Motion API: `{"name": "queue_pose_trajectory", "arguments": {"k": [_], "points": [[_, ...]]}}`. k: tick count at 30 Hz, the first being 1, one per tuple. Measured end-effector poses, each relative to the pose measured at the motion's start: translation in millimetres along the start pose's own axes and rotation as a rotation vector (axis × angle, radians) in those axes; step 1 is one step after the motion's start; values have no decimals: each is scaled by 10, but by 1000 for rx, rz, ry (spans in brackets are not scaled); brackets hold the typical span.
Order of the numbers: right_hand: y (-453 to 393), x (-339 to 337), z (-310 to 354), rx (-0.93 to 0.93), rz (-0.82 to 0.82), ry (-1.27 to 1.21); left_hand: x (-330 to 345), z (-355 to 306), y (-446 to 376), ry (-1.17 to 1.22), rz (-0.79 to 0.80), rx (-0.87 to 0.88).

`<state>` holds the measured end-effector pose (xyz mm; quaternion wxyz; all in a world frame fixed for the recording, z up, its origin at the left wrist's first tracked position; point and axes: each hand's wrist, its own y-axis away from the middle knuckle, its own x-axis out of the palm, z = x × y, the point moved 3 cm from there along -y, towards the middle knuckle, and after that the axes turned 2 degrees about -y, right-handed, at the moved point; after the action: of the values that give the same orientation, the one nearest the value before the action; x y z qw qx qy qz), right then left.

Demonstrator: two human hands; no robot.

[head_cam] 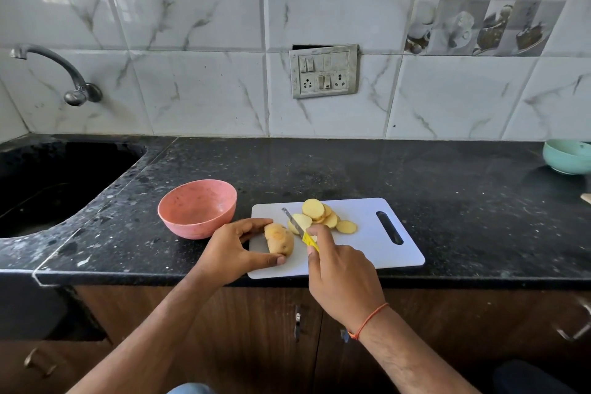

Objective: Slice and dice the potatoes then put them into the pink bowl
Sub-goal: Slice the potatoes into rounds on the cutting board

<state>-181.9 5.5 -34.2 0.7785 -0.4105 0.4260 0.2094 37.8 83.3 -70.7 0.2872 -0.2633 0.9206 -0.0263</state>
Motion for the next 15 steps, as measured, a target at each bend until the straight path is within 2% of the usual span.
{"name": "queue_pose_trajectory", "arguments": {"k": [7,15], "points": [[18,10,40,26,-71,26,15,15,10,1,-1,14],[25,52,120,21,-56,98,25,3,9,-28,-62,0]]}}
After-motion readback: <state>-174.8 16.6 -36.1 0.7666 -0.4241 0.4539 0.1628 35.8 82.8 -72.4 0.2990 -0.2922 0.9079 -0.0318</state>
